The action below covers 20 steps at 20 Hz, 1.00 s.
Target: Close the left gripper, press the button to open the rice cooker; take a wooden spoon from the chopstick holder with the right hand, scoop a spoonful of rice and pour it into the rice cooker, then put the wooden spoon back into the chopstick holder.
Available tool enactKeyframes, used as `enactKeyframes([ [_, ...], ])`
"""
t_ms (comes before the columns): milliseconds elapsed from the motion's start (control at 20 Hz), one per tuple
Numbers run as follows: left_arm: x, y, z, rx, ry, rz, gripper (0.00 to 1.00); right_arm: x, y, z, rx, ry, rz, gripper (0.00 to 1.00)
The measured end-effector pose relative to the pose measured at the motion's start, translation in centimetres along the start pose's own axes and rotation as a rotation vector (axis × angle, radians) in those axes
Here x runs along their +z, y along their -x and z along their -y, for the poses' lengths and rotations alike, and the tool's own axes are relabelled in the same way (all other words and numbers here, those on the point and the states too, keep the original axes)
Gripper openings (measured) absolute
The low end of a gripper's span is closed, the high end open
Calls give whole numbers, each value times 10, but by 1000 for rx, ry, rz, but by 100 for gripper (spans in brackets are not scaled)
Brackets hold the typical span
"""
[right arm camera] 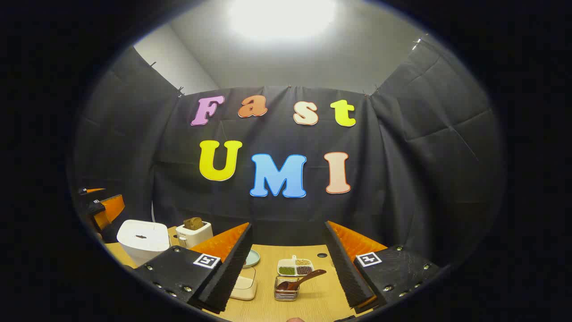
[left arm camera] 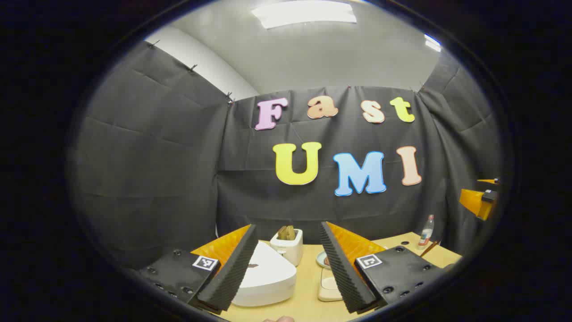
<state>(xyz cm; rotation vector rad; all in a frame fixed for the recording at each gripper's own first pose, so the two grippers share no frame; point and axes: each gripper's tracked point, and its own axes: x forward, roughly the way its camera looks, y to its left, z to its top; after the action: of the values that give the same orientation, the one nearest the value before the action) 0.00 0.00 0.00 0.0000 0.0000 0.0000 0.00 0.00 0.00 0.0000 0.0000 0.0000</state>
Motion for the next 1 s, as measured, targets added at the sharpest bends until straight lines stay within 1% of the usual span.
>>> enactKeyframes([
  [50, 0, 1, 0, 1, -1, 2, 99, 0, 0, 0, -1, 0, 2, 95],
  [150, 2, 1, 0, 1, -3, 7, 99, -1, 0, 2, -3, 3, 4, 95],
  [200, 4, 0, 0, -1, -4, 12, 96, -2, 0, 1, -2, 2, 2, 95],
  [600, 7, 0, 3, -1, -10, 25, 97, -3, 0, -3, 13, 6, 2, 95],
  [650, 6, 0, 2, 1, -9, 26, 95, -3, 0, -3, 14, 5, 4, 95],
  [700, 8, -1, 2, 2, -10, 27, 97, -2, 0, -4, 15, 3, 6, 95],
  [750, 7, 0, 1, 4, -10, 28, 95, -1, -1, -4, 16, 3, 7, 95],
  [800, 8, -1, 1, 6, -10, 29, 97, -1, -1, -3, 16, 6, 8, 95],
  [900, 8, -2, -1, 16, -9, 31, 97, -1, -1, -4, 18, 13, 9, 95],
  [950, 7, -3, -3, 20, -7, 31, 95, 0, -1, -5, 20, 13, 10, 95],
  [1000, 7, -5, -5, 24, -6, 30, 97, -1, -2, -5, 23, 13, 11, 95],
])
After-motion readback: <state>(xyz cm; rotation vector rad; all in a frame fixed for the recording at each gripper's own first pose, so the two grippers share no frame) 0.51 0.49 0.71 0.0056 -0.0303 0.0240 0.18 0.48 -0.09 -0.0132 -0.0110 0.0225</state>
